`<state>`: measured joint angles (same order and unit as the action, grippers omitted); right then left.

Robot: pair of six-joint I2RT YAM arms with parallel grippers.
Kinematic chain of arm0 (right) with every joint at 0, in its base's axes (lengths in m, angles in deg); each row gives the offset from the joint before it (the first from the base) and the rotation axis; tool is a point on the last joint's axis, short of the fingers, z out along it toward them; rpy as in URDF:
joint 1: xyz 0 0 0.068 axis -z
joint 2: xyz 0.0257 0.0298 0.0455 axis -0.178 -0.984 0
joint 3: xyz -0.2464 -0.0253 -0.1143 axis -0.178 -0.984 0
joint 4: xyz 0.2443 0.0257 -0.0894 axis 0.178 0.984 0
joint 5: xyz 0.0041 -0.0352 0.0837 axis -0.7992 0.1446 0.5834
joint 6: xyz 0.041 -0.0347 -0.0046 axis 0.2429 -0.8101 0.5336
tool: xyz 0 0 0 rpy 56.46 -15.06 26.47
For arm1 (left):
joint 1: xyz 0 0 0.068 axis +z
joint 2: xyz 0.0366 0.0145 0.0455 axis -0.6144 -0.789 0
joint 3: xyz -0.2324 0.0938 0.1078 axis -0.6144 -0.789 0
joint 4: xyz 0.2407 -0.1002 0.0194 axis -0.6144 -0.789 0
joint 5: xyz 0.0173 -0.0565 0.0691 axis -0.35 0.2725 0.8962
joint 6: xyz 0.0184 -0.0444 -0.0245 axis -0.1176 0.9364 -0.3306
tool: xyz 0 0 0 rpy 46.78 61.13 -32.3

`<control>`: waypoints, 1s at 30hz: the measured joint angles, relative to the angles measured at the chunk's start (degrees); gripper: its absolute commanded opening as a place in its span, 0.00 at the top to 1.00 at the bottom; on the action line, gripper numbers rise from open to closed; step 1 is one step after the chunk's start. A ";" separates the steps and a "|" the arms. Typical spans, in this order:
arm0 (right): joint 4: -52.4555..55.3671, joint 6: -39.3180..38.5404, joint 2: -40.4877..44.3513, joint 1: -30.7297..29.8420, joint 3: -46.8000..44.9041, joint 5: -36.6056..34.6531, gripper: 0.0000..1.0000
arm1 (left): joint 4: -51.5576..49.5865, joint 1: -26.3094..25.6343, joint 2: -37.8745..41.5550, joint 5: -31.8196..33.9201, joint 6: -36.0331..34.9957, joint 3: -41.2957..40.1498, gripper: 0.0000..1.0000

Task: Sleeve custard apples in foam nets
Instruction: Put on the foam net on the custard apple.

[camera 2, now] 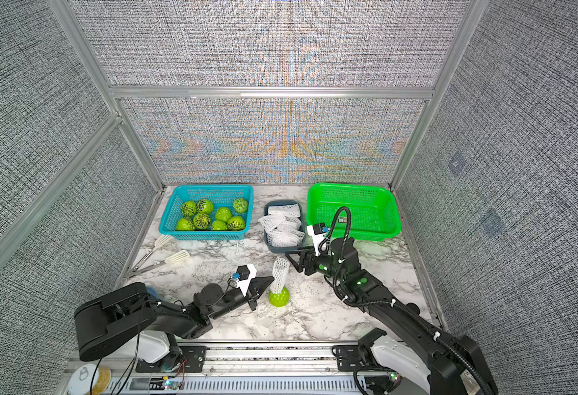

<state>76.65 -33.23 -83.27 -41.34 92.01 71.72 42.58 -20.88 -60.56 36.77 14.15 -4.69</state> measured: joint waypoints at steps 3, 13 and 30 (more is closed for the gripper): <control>0.02 0.00 -0.59 -0.13 0.00 0.00 0.33 | -0.22 0.00 0.07 0.13 -0.13 0.42 1.00; 0.42 1.75 -1.86 -1.07 3.10 -0.04 0.33 | -8.37 0.00 4.85 0.09 -1.95 4.61 1.00; -0.13 0.46 7.67 -0.70 3.63 -7.63 0.34 | -24.55 -0.02 13.16 1.40 -8.83 1.62 1.00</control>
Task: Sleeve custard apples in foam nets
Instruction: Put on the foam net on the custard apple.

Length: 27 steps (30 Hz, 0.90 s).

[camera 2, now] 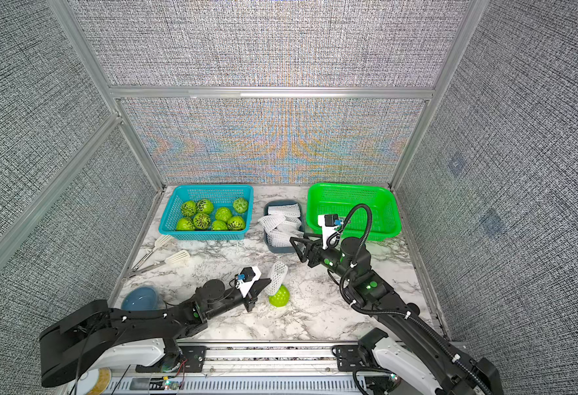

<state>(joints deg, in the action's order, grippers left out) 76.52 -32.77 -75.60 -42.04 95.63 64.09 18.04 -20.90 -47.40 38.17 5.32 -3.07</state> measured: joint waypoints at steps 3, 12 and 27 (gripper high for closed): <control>-0.15 -0.50 1.16 0.00 -2.01 0.28 0.33 | 7.13 0.00 -3.61 -0.26 -0.20 -1.53 1.00; 0.20 0.37 3.98 0.00 -7.82 0.37 0.33 | 26.67 -0.09 -12.57 -1.88 3.10 -5.40 1.00; 1.92 2.80 9.11 0.00 -12.41 1.16 0.34 | 31.87 -1.66 -14.88 -1.31 5.11 -3.63 1.00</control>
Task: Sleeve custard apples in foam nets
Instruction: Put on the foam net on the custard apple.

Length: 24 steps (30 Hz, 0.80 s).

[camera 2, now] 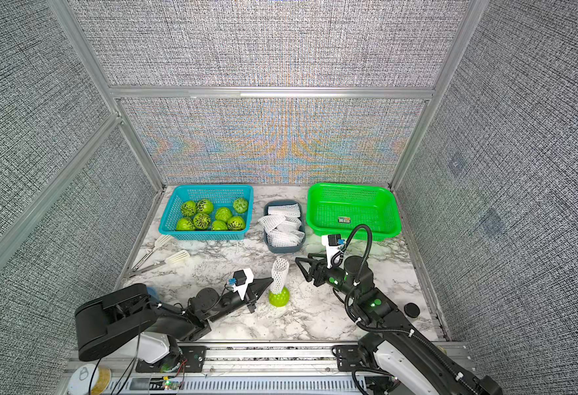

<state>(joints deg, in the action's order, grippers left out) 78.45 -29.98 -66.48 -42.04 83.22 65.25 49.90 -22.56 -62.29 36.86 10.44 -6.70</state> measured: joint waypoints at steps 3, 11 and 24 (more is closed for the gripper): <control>1.09 0.50 1.88 -0.04 -0.24 -0.55 0.34 | 3.17 -0.28 -4.46 0.07 0.72 0.02 1.00; 1.16 1.31 1.68 -0.70 -0.52 0.26 0.33 | 6.08 -2.82 -14.10 4.42 0.59 0.50 1.00; 1.22 2.43 1.07 -1.92 -2.60 0.24 0.34 | 7.34 -4.98 -13.40 9.53 -0.79 -2.51 1.00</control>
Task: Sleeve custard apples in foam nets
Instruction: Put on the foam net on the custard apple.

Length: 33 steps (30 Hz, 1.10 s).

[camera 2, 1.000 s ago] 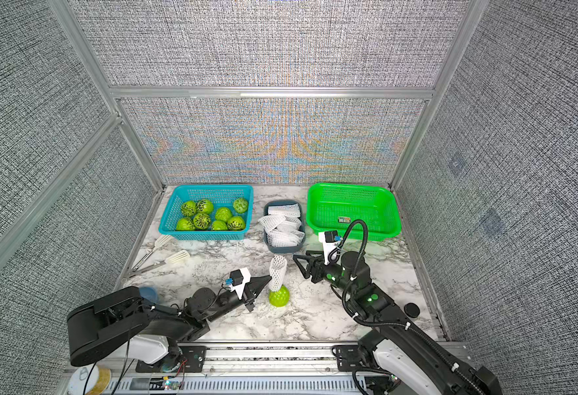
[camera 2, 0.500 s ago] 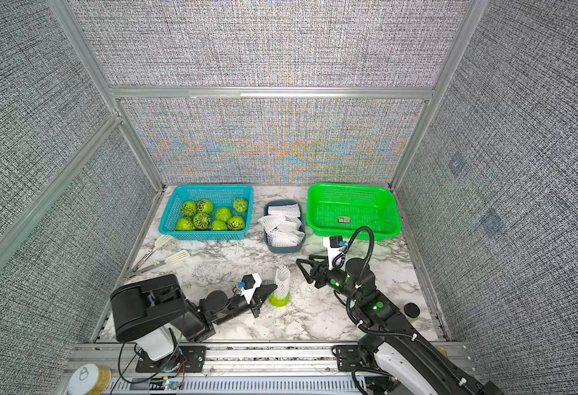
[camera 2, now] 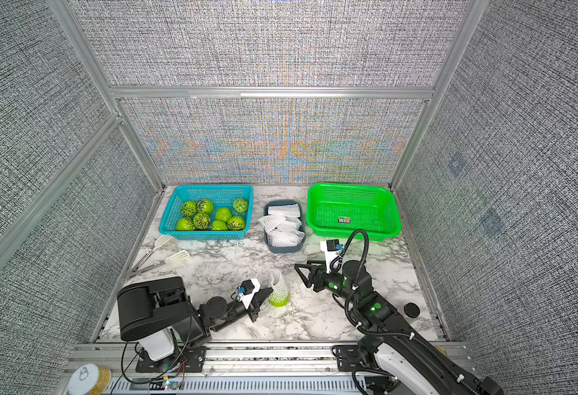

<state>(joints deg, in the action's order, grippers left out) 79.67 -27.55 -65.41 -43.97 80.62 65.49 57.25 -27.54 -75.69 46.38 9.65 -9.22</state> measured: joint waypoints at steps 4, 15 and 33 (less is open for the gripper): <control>1.33 1.05 -2.27 -0.22 -0.11 -0.15 0.33 | 0.13 -0.46 -0.98 0.00 0.02 0.09 1.00; 6.14 9.31 -6.75 -0.39 -0.20 -0.63 0.38 | 0.02 -2.21 -2.40 1.68 0.17 -0.44 1.00; -7.08 17.73 -21.57 -4.31 -0.07 3.98 0.37 | 0.20 -2.67 -3.52 3.39 0.02 -0.57 1.00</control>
<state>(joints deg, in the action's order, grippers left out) 72.59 -9.82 -86.99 -48.27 80.55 69.47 57.45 -30.21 -79.21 49.77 9.67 -9.78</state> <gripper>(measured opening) 0.628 0.049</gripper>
